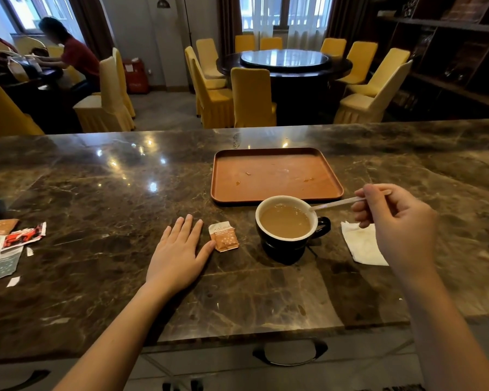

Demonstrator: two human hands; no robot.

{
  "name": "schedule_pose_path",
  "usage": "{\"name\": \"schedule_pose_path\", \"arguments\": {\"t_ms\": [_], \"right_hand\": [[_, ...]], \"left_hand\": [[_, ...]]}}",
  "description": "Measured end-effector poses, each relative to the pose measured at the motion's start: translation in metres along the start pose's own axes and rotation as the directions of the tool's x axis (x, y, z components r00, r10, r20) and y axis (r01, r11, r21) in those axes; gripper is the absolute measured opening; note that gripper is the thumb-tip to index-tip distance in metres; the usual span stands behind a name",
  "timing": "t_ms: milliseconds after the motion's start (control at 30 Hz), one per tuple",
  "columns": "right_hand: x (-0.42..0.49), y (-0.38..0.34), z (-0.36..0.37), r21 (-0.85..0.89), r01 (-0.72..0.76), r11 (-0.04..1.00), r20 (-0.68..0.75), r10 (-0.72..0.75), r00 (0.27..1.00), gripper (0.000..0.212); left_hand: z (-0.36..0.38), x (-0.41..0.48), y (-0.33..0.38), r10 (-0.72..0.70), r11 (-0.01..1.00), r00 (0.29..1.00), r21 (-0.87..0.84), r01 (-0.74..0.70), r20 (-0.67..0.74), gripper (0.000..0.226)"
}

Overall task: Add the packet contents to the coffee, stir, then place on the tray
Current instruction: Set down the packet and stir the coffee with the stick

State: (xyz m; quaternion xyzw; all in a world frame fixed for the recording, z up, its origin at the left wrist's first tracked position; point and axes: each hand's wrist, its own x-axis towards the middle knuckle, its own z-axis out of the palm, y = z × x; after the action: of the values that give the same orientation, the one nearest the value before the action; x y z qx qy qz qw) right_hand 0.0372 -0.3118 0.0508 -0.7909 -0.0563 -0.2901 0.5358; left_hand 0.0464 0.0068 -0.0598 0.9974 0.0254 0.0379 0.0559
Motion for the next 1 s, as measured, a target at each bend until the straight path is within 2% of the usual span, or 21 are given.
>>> {"name": "schedule_pose_path", "arguments": {"t_ms": [167, 300, 400, 500, 667, 767, 867, 1000], "right_hand": [[-0.002, 0.001, -0.004, -0.039, 0.045, 0.998, 0.224, -0.035, 0.974, 0.014], [-0.004, 0.002, -0.02, -0.135, 0.13, 0.982, 0.411, -0.064, 0.909, 0.017], [-0.005, 0.0, -0.032, -0.142, 0.181, 0.973, 0.476, -0.093, 0.874, 0.022], [-0.007, -0.001, -0.043, -0.116, 0.2, 0.973, 0.482, -0.121, 0.868, 0.02], [-0.01, -0.003, -0.054, -0.072, 0.168, 0.983, 0.453, -0.118, 0.884, 0.02], [-0.017, 0.002, -0.057, -0.028, 0.082, 0.996, 0.393, -0.065, 0.917, 0.021], [-0.032, 0.016, -0.062, 0.036, -0.045, 0.998, 0.215, 0.037, 0.976, 0.02], [-0.058, 0.047, -0.063, -0.065, -0.167, 0.984, -0.041, 0.164, 0.986, 0.022]], "left_hand": [[-0.004, -0.002, 0.002, 0.004, 1.0, 1.0, -0.011, -0.004, 0.005, 0.088], [-0.005, -0.003, 0.003, 0.004, 1.0, 1.0, -0.014, -0.004, 0.012, 0.089], [-0.006, -0.003, 0.003, 0.005, 1.0, 1.0, -0.014, -0.005, 0.013, 0.088], [-0.005, -0.003, 0.002, 0.005, 1.0, 1.0, -0.014, -0.005, 0.01, 0.089], [-0.005, -0.002, 0.002, 0.008, 1.0, 1.0, -0.013, -0.008, 0.014, 0.089], [-0.005, -0.002, 0.002, 0.011, 1.0, 1.0, -0.015, -0.011, 0.011, 0.088], [-0.005, -0.002, 0.001, 0.014, 1.0, 1.0, -0.014, -0.013, 0.015, 0.089], [-0.004, -0.002, 0.001, 0.019, 1.0, 1.0, -0.012, -0.018, 0.022, 0.088]]}}
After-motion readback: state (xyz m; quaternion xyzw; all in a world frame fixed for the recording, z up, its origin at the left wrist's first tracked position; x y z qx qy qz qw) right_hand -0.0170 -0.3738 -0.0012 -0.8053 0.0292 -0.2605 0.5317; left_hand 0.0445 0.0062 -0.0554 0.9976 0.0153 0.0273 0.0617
